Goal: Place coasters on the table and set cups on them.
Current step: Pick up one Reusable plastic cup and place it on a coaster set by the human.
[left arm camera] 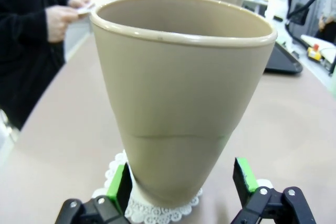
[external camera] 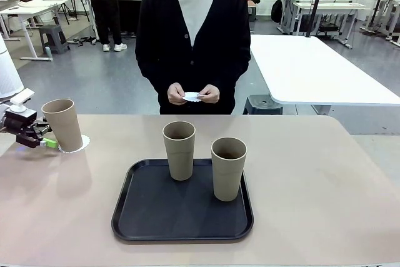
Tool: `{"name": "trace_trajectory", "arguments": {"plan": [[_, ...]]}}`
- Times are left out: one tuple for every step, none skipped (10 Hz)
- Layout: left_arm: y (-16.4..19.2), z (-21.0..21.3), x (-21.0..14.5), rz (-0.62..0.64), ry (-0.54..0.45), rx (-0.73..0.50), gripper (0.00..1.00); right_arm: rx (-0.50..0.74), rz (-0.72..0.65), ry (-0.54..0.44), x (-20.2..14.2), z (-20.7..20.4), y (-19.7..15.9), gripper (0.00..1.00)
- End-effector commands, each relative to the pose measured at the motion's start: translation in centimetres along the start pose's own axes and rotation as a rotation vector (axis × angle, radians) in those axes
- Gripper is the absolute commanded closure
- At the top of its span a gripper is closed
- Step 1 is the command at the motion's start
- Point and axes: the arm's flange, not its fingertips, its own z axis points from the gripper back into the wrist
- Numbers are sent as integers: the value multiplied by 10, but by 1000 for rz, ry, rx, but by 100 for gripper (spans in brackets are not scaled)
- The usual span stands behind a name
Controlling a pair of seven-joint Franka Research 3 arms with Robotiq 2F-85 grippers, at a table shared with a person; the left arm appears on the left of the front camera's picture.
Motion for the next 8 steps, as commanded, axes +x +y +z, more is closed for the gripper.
{"name": "trace_trajectory", "arguments": {"plan": [[-3,14,15,9,75,3,0,12,3,-3,1,0,0,0],[-5,18,21,1,97,1,0,12,3,-3,1,0,0,0],[-6,20,26,-4,110,2,0,12,3,-3,1,0,0,0],[-6,24,31,-13,123,14,0,12,3,-3,1,0,0,0],[-8,30,39,-22,163,36,0,12,3,-3,1,0,0,0],[-12,38,55,-16,245,89,0,12,3,-3,1,0,0,0],[-19,45,79,3,349,159,0,12,3,-3,1,0,0,0],[-30,58,110,40,500,312,0,12,3,-3,1,0,0,0]]}}
